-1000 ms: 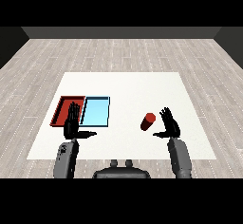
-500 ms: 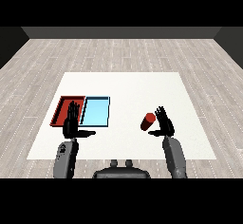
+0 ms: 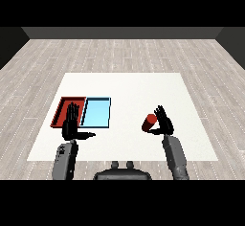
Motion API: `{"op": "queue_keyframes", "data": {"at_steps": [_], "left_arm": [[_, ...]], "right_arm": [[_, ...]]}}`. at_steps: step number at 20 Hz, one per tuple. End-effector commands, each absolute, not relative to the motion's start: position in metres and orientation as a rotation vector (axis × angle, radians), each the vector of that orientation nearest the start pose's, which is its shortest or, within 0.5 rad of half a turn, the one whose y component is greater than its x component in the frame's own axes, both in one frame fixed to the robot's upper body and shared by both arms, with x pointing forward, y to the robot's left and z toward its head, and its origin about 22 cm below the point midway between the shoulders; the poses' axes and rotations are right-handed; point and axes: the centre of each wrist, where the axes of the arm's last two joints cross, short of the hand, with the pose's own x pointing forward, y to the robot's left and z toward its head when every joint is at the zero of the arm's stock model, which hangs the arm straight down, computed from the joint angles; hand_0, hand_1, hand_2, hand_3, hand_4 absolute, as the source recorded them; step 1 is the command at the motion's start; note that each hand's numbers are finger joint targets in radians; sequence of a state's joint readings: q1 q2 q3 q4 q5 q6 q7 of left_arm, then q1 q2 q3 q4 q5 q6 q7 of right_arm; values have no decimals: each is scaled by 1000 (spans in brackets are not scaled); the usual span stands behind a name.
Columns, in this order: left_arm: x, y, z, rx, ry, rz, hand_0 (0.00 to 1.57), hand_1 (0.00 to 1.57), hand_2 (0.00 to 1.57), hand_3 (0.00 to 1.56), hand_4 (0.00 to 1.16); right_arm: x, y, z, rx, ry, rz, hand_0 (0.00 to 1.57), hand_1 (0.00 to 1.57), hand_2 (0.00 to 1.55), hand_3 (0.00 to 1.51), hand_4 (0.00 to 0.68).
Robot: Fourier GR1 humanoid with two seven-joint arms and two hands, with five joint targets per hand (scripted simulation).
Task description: Pick the red can and put it in the red box
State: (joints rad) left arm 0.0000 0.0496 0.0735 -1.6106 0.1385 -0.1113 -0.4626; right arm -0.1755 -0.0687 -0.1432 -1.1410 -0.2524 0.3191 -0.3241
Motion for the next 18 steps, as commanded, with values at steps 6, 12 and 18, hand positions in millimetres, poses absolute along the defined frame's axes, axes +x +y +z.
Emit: {"op": "queue_keyframes", "data": {"at_steps": [6, 12, 18], "left_arm": [[245, 258, 10, -84, -2073, 62, 0, 0, 0, 0, 0], [244, 240, 10, -83, -2086, 56, 0, 0, 0, 0, 0], [249, 255, 10, -102, -2079, 51, 0, 0, 0, 0, 0]], "right_arm": [[278, -250, -70, 332, -1642, -110, 0, 0, 0, 0, 0], [302, -240, -65, 347, -1631, -70, 0, 0, 0, 0, 0], [276, -226, -47, 355, -1617, -94, 0, 0, 0, 0, 0]]}}
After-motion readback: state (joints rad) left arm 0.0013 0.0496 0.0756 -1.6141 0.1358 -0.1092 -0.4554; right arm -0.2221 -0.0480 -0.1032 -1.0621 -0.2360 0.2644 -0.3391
